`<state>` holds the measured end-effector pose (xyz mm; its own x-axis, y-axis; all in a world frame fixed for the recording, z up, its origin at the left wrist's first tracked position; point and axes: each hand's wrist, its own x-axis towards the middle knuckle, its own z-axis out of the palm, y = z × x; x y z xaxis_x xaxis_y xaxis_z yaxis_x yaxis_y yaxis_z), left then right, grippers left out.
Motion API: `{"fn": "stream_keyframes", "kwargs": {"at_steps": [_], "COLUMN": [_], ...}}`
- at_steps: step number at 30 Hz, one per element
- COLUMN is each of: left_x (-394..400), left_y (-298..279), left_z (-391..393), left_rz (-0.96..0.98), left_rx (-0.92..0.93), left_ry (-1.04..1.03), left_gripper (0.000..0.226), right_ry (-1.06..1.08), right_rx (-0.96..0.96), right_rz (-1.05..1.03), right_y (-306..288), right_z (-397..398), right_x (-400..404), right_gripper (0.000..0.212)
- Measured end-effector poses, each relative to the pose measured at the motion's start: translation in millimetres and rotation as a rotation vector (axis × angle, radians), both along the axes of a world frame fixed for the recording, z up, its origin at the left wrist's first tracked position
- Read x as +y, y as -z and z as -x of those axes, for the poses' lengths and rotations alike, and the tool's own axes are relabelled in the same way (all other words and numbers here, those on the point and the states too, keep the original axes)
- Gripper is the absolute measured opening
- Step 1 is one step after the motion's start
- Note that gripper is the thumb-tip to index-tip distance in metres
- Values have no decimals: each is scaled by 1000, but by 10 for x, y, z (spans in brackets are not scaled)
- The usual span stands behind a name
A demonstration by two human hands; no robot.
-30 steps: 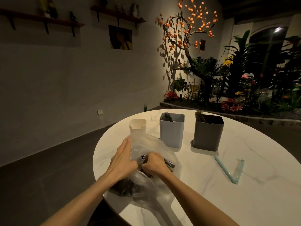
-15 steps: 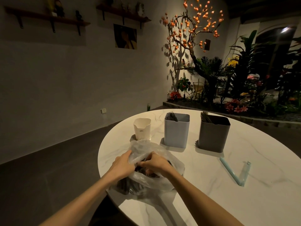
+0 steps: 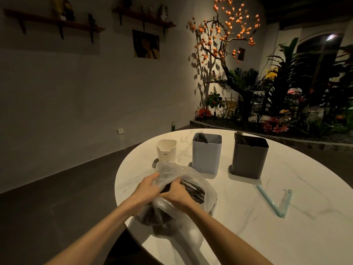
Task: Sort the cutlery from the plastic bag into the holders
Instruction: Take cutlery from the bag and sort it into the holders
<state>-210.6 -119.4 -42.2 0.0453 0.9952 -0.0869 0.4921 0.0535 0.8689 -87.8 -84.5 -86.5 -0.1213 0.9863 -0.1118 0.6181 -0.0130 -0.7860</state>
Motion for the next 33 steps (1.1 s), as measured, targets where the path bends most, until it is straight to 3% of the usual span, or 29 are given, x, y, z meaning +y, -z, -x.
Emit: {"fn": "stream_keyframes", "kwargs": {"at_steps": [7,13,18,21,26,33], "left_x": [21,14,19,6,-36,18], "left_y": [58,11,10,12,38,-73], "left_z": [-16,-155,-257,-275,-237,-263], "left_rz": [9,-53,-95,-105,-98,-171], "left_rx": [128,133,112,131,219,235], "left_ry": [55,41,55,83,171,88], "left_gripper": [54,71,75,77,83,67], "right_ry": [-87,-58,-55,-16,87,-80], "right_rx": [-144,-230,-93,95,599,400], "right_rz": [-122,-115,-163,11,544,611], "right_y": [-119,-169,-151,-177,-447,-772], "right_z": [-230,-420,-488,-489,-563,-808], "right_x": [55,184,177,230,212,69], "right_gripper": [41,32,26,15,18,17]}}
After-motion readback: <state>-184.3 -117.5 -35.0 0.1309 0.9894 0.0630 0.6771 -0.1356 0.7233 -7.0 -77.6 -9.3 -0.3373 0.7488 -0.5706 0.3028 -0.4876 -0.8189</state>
